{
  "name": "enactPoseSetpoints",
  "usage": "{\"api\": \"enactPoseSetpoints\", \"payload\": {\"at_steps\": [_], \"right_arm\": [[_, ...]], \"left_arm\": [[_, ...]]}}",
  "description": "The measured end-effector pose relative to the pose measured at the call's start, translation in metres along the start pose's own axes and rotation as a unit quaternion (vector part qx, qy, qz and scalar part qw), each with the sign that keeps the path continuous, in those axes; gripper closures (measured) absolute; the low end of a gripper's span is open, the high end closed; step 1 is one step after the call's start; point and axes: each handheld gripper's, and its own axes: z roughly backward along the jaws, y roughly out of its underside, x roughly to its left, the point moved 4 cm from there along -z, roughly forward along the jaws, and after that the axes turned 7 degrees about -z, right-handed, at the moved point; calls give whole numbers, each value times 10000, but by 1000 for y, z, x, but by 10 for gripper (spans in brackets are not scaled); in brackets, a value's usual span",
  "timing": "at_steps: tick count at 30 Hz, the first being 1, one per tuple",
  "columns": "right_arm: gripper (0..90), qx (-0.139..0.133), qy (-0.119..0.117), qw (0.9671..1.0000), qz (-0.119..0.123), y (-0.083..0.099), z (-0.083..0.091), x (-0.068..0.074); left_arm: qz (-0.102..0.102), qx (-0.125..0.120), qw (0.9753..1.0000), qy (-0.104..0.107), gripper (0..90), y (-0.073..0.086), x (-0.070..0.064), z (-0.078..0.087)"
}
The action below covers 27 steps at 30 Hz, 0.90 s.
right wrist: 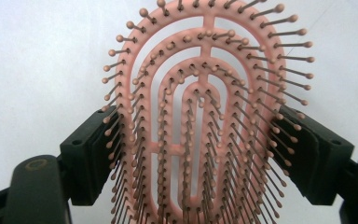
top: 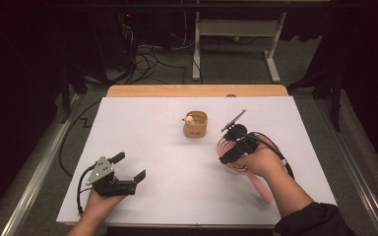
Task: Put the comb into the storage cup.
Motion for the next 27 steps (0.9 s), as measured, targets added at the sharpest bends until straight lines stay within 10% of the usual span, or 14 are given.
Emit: {"api": "enactPoseSetpoints", "payload": {"at_steps": [11,27], "right_arm": [[206,-770,64,9970,-90,1,15,-6],[205,-1990,-4,9798,-201,0,31,-11]], "left_arm": [[-10,25,10000,22,0,0,-1,-1],[-7,10,10000,19,0,0,0,-1]]}}
